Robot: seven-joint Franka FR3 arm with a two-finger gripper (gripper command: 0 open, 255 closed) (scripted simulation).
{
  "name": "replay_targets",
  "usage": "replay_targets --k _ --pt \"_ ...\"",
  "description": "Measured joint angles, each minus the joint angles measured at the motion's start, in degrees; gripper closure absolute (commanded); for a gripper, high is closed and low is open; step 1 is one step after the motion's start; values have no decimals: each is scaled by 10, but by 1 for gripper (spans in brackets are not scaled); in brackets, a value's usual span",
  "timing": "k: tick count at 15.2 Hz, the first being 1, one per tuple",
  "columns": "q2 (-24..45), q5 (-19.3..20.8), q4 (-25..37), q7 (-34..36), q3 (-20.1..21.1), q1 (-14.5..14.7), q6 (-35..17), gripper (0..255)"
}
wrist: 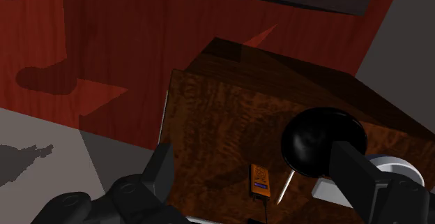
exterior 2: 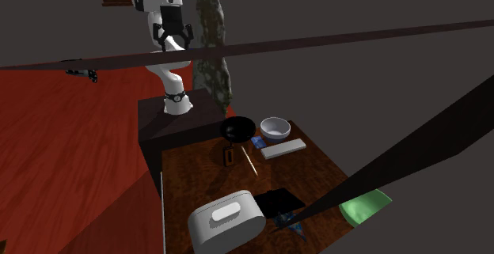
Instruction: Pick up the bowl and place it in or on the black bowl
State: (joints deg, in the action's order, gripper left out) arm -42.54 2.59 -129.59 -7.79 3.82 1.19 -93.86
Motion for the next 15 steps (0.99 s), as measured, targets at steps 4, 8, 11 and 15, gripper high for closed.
replay_targets --k 4,8,11,15 --pt "22 -7 -9 16 14 4 -30 0" --pt "70 -20 -25 51 44 12 -93 0" --pt "106 -27 -31 78 68 17 -135 0" --pt "167 -29 -28 113 97 21 -192 0"
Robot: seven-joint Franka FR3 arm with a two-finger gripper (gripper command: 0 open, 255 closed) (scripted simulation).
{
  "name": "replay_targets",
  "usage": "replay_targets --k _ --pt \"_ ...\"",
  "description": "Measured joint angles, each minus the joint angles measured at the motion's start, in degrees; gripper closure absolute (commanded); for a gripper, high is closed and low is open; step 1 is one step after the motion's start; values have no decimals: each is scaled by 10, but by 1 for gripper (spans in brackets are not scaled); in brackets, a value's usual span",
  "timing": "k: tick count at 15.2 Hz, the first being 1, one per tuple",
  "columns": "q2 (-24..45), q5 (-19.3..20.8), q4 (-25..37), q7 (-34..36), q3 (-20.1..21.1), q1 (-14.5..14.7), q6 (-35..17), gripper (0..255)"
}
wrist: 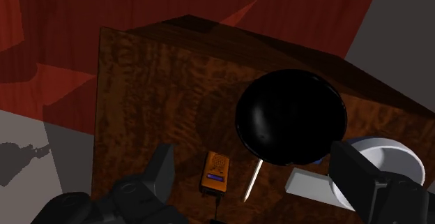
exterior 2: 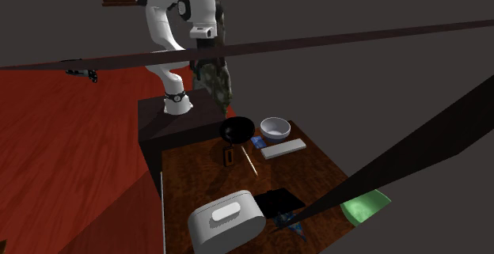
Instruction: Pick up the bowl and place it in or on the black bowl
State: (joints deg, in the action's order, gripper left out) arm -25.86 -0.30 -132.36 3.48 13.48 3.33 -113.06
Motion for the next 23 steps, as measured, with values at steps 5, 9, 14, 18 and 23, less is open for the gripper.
replay_targets --k 5,9,14,18,23 --pt "97 14 31 50 38 2 -64 0" --pt "171 36 55 91 61 3 -110 0" --pt "279 85 117 158 86 16 -147 0" --pt "364 129 169 202 90 33 -170 0" --pt "469 176 256 245 82 64 -177 0"
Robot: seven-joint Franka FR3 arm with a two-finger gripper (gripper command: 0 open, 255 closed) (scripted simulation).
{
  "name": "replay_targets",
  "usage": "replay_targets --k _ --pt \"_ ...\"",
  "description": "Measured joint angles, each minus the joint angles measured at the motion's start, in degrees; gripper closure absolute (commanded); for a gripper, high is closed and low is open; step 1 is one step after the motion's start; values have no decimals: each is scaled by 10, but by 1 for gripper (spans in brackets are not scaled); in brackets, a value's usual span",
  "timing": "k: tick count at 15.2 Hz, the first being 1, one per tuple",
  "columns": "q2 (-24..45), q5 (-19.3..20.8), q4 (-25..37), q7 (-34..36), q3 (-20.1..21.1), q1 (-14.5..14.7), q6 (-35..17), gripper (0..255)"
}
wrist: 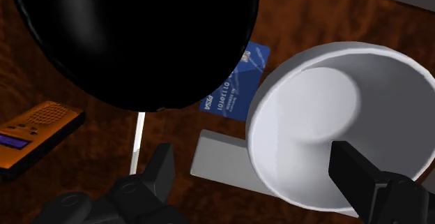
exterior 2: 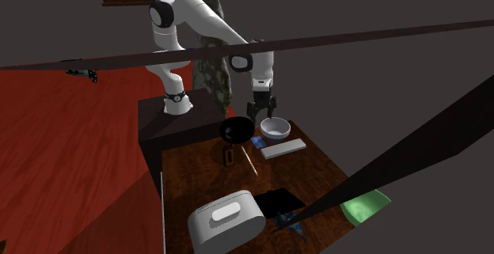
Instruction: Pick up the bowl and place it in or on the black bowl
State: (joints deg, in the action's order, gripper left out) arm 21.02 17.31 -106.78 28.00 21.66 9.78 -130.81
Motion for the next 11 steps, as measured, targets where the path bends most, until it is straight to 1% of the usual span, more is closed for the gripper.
replay_targets --k 3,7,11 --pt "25 12 15 10 -5 8 -9 0" --pt "50 25 15 20 -12 14 -31 0" --pt "56 28 16 21 -14 14 -36 0"
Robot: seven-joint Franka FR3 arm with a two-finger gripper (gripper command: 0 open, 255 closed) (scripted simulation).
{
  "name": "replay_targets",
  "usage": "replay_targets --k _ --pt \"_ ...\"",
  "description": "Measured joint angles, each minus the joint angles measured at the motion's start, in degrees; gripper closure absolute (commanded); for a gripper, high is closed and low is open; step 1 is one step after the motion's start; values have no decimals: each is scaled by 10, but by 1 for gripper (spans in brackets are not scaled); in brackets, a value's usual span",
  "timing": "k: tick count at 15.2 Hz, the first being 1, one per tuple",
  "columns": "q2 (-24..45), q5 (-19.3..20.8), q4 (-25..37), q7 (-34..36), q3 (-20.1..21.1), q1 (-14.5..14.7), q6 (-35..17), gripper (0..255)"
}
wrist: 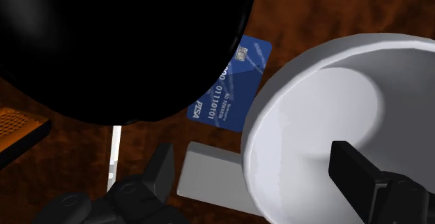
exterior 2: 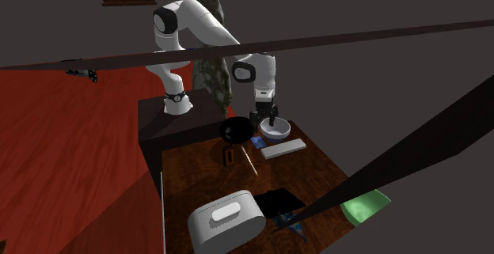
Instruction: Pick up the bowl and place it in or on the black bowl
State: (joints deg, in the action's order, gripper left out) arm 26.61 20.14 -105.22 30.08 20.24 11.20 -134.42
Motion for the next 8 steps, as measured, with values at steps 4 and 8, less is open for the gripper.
replay_targets --k 4,8 --pt "0 0 0 0 0 0 -1 255" --pt "0 0 0 0 0 0 -1 255"
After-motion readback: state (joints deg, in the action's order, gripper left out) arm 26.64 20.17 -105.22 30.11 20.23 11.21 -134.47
